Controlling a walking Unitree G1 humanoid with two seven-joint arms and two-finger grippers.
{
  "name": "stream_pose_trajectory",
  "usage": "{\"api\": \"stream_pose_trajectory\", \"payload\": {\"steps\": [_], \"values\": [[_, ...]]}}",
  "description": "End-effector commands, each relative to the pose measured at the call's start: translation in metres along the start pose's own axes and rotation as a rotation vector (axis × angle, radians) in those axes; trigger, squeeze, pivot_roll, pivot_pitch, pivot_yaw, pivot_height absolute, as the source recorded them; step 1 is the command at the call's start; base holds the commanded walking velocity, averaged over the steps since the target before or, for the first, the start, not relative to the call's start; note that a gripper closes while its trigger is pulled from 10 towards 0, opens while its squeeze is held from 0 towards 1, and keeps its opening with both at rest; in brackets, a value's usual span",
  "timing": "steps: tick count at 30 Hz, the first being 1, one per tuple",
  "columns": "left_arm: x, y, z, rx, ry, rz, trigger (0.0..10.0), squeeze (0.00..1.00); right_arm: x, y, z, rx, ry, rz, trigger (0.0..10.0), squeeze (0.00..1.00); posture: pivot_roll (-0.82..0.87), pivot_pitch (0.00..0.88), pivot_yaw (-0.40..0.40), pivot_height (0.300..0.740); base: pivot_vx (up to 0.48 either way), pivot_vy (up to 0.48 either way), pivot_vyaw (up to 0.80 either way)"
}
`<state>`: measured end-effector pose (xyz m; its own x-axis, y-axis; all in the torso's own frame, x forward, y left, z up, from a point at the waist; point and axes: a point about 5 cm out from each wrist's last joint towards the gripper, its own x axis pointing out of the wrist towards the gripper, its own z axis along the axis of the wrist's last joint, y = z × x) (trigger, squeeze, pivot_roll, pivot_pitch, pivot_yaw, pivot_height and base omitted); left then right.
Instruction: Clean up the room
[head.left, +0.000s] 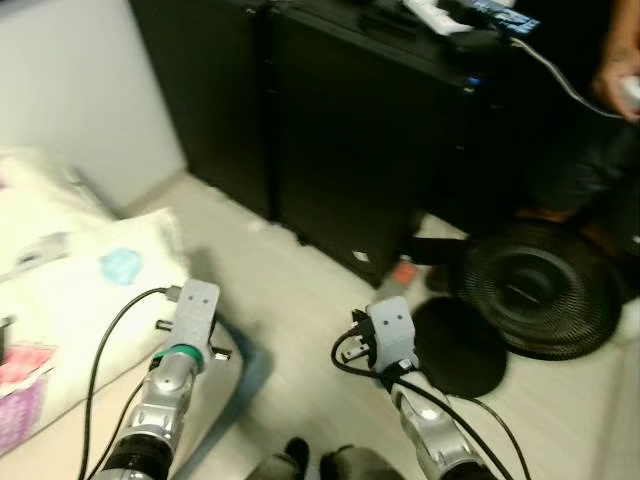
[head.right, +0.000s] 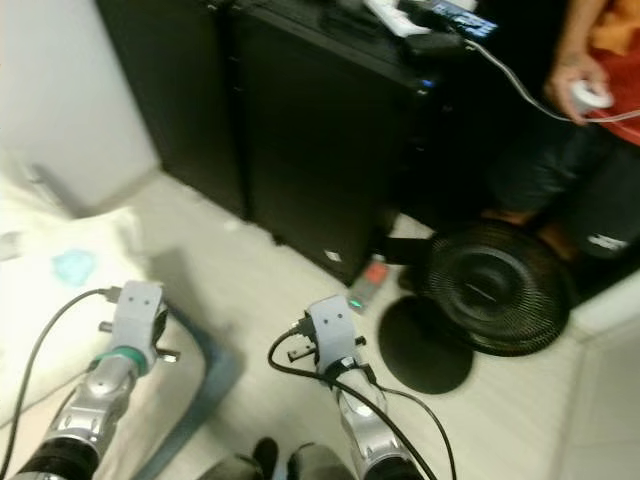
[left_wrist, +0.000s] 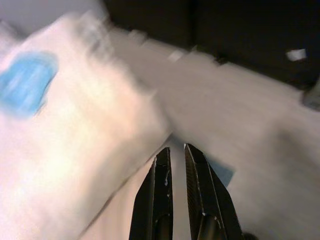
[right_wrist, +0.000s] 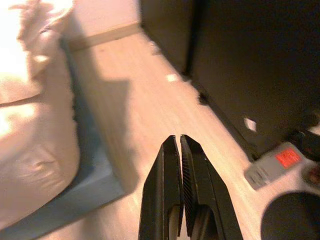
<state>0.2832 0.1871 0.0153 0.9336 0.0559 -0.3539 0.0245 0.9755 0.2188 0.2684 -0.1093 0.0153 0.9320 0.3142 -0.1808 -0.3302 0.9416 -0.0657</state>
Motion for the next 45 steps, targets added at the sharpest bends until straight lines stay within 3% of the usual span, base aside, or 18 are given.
{"api": "stream_pose_trajectory", "payload": {"steps": [1, 45], "values": [[-0.0018, -0.0006, -0.0068, 0.001, 0.027, -0.006, 10.0, 0.0, -0.0027, 0.0015, -0.0044, 0.004, 0.016, -0.002, 10.0, 0.0, -0.08, 0.07, 0.014, 0.74, 0.0, 0.0, 0.74], [-0.0006, -0.0011, -0.0051, 0.001, 0.025, -0.012, 10.0, 0.0, -0.0027, 0.0036, -0.0038, 0.014, 0.011, 0.007, 10.0, 0.0, -0.08, 0.071, 0.016, 0.74, 0.0, 0.0, 0.74]]}}
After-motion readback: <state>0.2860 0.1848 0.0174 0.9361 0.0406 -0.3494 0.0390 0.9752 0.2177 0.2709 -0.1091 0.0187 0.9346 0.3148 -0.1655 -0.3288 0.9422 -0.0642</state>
